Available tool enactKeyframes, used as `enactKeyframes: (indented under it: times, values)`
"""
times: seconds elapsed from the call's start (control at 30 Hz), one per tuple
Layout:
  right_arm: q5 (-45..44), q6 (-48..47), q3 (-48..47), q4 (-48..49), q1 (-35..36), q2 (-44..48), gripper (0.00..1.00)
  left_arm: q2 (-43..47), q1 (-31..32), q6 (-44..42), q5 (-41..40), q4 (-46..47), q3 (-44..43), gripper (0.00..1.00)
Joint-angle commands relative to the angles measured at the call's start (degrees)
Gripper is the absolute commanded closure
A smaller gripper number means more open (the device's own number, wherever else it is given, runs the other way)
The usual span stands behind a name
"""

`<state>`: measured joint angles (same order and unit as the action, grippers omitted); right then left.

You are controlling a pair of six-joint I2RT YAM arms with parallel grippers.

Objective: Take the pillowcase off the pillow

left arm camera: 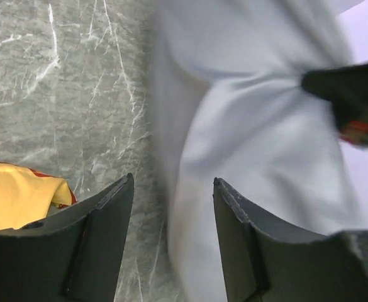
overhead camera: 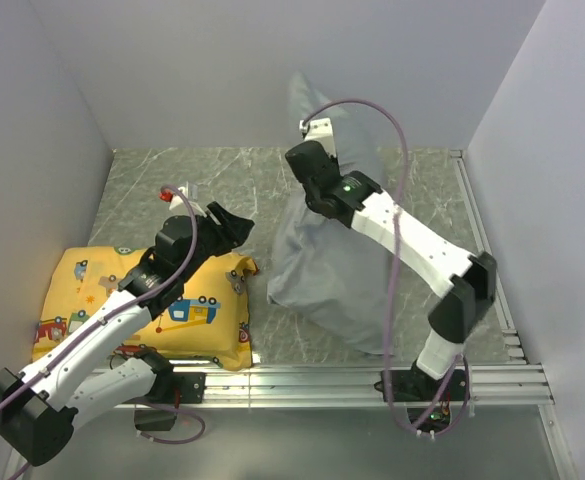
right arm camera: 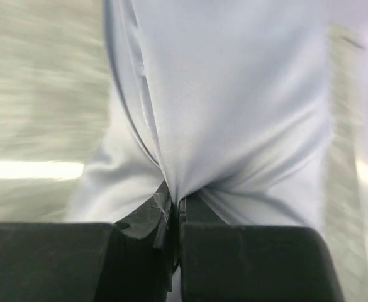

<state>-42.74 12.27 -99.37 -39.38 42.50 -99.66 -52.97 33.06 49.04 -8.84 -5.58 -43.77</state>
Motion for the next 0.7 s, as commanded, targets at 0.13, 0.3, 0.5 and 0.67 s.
enactKeyframes:
  times: [0.13,0.3,0.5,0.67]
  values:
    - [11.9,6.5,9.5,7.2,-8.6,11.7,1.00,-2.4,-0.2,-1.6,1.1,2.6,-3.5,0.28]
    - [25.3,12.0,23.2,16.2,-21.7,15.6,1.00,-6.3,-0.2,-2.1,4.5,4.9,-4.2,0.14]
    - [31.7,12.6,25.4,17.7,-23.7,9.9,1.00,-11.3,-0.2,-2.6,11.0,9.2,-3.5,0.08]
    - [37.4,11.5,17.8,17.3,-23.7,4.6,1.00,-13.4,2.6,-6.1,14.8,9.8,-4.1,0.08]
